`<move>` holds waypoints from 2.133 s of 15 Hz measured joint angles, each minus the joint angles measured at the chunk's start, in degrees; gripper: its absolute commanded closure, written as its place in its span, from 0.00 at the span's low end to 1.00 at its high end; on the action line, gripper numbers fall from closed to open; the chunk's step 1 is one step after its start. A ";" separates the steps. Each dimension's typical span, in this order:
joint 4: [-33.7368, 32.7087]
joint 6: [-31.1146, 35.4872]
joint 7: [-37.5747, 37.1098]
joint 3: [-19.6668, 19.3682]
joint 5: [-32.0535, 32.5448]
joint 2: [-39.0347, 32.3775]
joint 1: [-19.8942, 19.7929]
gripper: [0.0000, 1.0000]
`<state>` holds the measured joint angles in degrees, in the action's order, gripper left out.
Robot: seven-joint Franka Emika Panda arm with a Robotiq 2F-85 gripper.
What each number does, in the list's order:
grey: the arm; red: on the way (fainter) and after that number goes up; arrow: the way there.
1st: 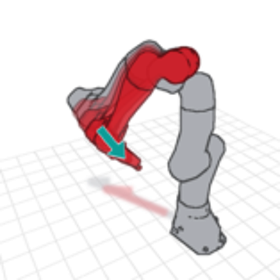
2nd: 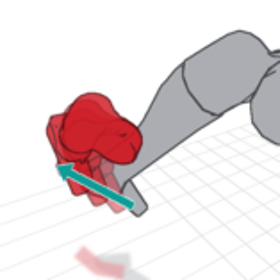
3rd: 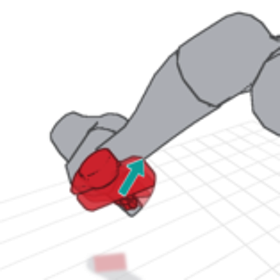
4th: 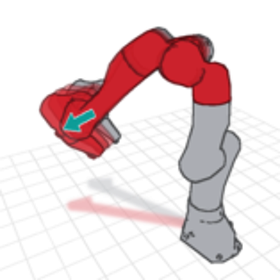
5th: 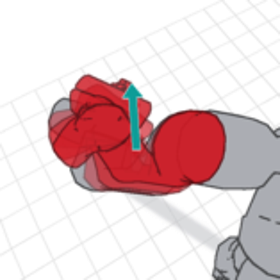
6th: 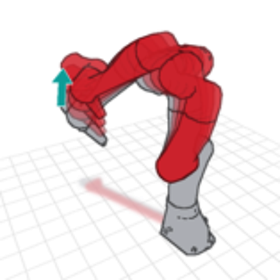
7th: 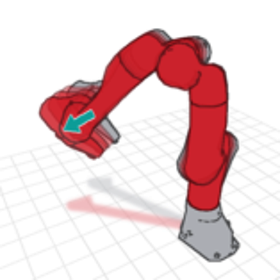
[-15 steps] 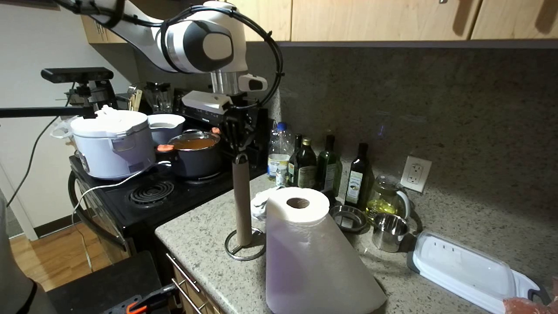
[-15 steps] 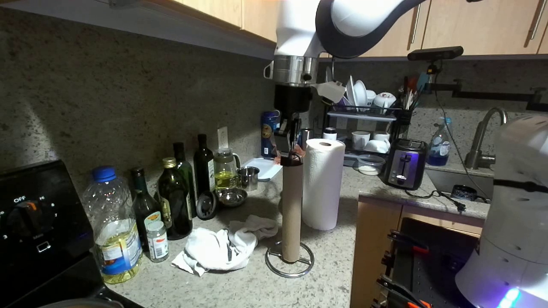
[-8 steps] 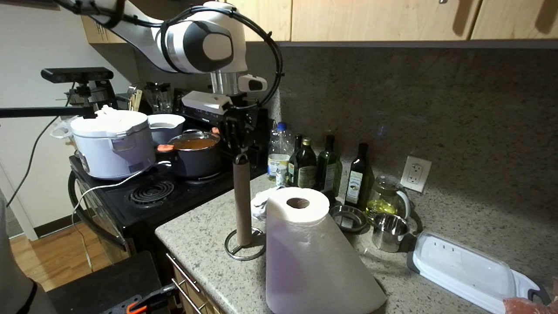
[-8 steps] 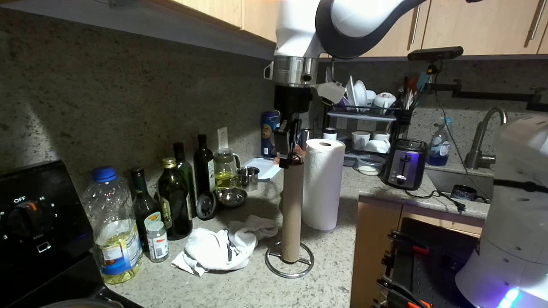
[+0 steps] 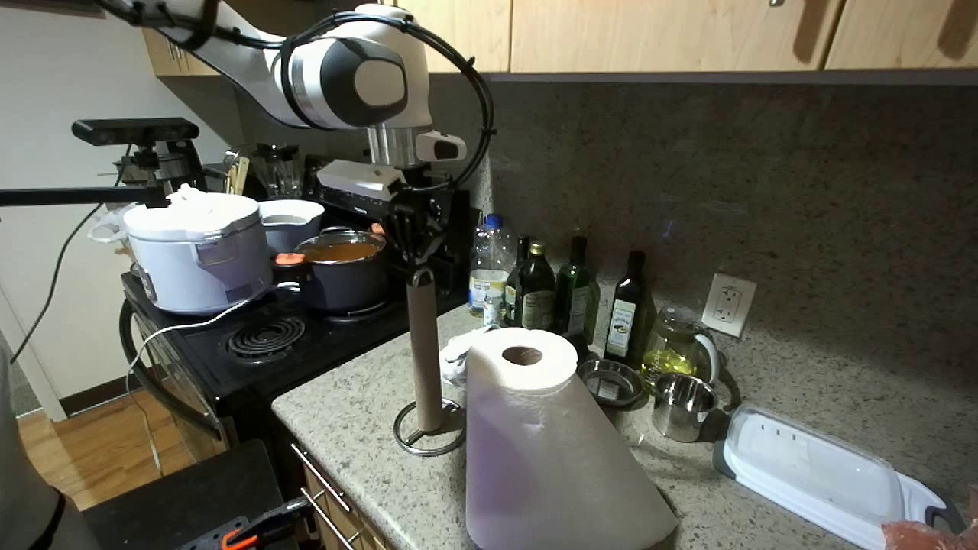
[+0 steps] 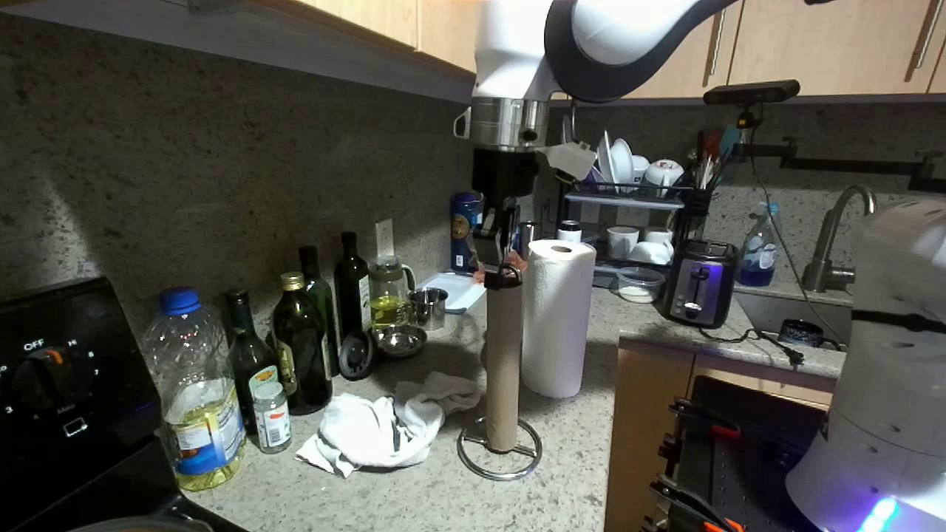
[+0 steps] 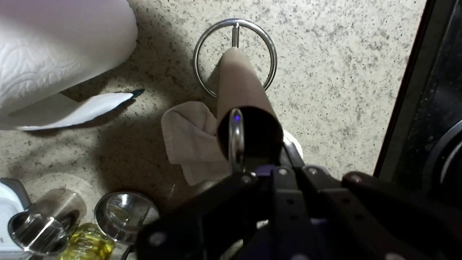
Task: Replace the tissue paper core with the paper towel roll
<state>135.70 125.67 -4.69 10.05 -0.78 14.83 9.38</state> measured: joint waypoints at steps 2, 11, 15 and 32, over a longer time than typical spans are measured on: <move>0.00 -0.01 0.00 -0.02 -0.04 0.00 0.00 0.82; -0.02 -0.02 -0.01 -0.01 -0.04 0.03 0.06 0.81; 0.02 -0.03 -0.06 -0.02 -0.04 0.10 0.06 0.81; 1.07 -0.12 -0.11 -0.06 -0.04 2.28 0.09 0.72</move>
<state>136.77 125.55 -4.79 9.98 -0.82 17.11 9.47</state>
